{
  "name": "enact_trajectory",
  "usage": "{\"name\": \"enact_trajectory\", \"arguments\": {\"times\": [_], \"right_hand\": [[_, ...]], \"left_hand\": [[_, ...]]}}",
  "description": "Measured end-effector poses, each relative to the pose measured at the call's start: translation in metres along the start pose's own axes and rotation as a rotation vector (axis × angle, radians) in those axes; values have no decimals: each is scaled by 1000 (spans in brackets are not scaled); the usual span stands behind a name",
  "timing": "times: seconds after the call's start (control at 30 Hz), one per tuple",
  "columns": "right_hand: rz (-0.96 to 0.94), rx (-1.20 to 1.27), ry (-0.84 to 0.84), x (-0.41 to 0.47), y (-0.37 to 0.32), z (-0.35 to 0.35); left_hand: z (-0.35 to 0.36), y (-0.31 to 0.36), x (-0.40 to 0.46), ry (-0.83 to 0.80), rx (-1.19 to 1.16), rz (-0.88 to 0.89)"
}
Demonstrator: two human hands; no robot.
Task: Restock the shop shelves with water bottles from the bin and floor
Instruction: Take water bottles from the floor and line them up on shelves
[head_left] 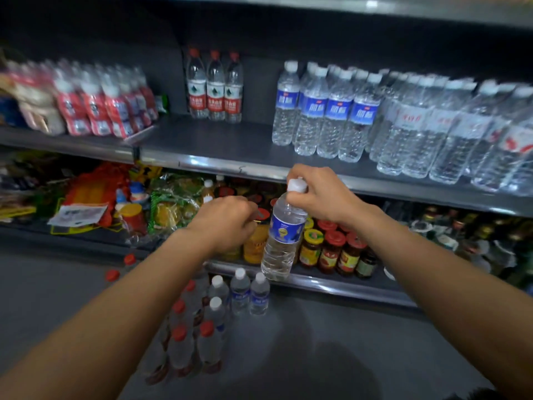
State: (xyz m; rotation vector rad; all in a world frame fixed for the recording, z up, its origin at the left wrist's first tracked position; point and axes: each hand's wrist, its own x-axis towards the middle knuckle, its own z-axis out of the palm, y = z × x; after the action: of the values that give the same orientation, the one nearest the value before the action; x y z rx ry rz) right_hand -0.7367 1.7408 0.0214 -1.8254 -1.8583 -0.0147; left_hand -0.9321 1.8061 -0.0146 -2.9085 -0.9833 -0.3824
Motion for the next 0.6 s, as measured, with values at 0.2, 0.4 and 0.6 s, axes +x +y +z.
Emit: {"name": "enact_trajectory", "arguments": {"times": [0.2, 0.4, 0.6], "right_hand": [[-81, -73, -10, 39, -4, -43], [-119, -139, 67, 81, -5, -63], [-166, -217, 156, 128, 5, -83]], "left_hand": [[-37, -3, 31, 88, 19, 10], [-56, -11, 63, 125, -1, -4], [-69, -30, 104, 149, 47, 2]]}}
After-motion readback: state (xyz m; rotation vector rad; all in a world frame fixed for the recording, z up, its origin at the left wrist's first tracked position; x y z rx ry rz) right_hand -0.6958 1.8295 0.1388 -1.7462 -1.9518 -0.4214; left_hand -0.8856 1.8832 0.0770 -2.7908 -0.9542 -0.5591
